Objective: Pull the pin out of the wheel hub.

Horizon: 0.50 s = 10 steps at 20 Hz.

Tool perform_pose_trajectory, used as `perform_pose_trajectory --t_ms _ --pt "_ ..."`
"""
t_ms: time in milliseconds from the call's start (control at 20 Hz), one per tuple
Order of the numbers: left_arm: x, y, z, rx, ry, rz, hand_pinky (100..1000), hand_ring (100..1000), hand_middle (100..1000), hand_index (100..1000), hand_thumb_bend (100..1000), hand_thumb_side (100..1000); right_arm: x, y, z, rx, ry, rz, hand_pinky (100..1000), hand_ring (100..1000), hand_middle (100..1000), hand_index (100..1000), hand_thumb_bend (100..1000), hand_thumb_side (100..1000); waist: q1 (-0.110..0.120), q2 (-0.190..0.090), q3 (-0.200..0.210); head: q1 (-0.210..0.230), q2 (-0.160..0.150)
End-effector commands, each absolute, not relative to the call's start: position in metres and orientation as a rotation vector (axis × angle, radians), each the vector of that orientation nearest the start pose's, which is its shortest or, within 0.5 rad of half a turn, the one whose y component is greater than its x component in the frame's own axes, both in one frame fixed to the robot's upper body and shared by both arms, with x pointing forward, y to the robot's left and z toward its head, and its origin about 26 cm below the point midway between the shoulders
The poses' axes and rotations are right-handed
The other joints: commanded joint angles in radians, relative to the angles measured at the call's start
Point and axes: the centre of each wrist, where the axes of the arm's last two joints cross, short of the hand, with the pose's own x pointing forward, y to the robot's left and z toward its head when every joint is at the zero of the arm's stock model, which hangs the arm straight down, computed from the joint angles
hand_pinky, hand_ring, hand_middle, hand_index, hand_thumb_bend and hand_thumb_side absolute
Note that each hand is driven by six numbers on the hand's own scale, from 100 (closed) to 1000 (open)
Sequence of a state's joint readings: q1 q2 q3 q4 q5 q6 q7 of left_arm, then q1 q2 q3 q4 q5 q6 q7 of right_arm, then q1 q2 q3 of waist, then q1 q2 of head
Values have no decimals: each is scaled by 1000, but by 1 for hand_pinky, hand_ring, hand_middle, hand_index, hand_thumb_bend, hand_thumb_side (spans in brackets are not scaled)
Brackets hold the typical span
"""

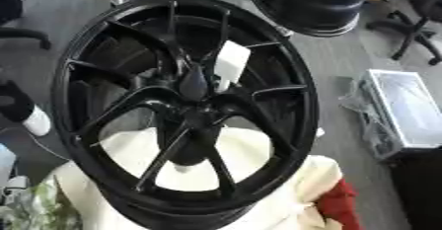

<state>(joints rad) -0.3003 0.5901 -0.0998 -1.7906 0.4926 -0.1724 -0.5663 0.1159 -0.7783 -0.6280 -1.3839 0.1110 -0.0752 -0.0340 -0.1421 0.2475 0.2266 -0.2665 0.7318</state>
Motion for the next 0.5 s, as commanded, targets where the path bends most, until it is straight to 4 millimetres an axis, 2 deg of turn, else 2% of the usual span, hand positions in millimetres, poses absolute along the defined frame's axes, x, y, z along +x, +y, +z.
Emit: perform_pose_trajectory --t_ms 50,350,400,450,500 --pt "323 306 185 -472 -2023 -980 858 950 857 876 100 763 185 -588 158 -1219 -1393 152 833 793 859 923 100 100 5 -9 -3 0 -10" --pt "323 305 185 -476 -2025 -988 858 951 858 876 100 761 186 -587 160 -1222 -1411 103 817 772 834 902 100 100 7 -8 -5 1 -10" --pt "323 304 186 -478 -2026 -989 858 951 858 876 100 756 187 -587 161 -1227 -1422 88 792 734 775 868 100 239 7 -8 -5 1 -11" --pt "323 303 186 -484 -2029 -989 858 951 858 876 100 754 189 -584 165 -1234 -1462 42 782 715 756 855 100 315 8 -8 -5 2 -12" --pt "323 302 187 -493 -2033 -989 858 951 857 875 100 751 192 -581 168 -1237 -1511 -20 768 690 733 840 100 454 9 -7 -4 2 -13"
